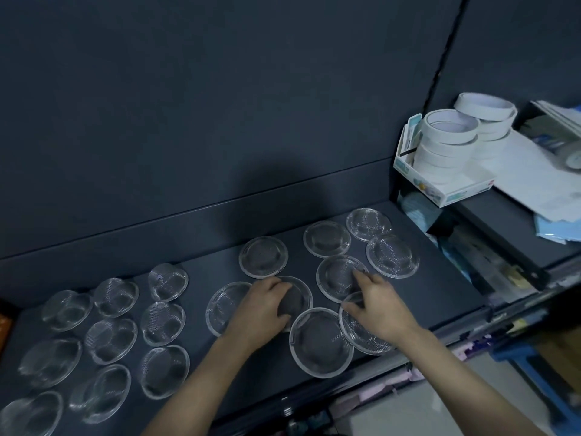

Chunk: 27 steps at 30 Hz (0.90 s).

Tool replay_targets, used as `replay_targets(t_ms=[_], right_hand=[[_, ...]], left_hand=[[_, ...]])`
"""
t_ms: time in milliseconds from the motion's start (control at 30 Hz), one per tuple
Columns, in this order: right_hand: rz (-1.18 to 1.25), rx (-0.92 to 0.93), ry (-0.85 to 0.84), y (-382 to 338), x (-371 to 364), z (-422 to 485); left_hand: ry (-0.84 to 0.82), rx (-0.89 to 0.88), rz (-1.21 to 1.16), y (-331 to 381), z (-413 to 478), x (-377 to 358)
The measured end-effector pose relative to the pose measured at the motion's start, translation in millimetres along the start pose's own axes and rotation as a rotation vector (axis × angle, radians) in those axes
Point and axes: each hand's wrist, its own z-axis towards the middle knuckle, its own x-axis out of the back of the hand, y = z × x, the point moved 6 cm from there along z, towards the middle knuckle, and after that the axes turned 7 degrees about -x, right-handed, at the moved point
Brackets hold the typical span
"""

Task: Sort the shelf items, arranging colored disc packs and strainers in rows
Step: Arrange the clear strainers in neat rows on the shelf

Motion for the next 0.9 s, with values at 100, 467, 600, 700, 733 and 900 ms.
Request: replay_targets(t_ms=[100,467,600,700,733,900], right_hand=[[0.01,-0.001,0.005,-0.5,0.4,0.4],[0.025,0.0,-0.005,-1.5,0.1,3.8],[0.028,0.006,-0.006,-1.6,1.2,3.7],[0.034,0.017,-0.002,-0.6,2.6,1.3],[0.037,0.021,0.004,0.0,3.3,-0.2],[0.004,0.02,-0.018,4.2,1.0,-13.2]], left_hand=[[0.022,-0.038,-0.004,1.7,-1.8,1.0],[0.067,-0.012,-0.001,-7.7,5.7,8.3],[0.095,-0.038,0.0,0.5,3.8,12.1],[0.162,-0.099,-0.061,19.3,-1.0,17.8],[0.141,-0.134,-0.081,28.4,-2.5,16.2],[-0.155,-0.291,-0.11,63.8,-12.5,-21.0]])
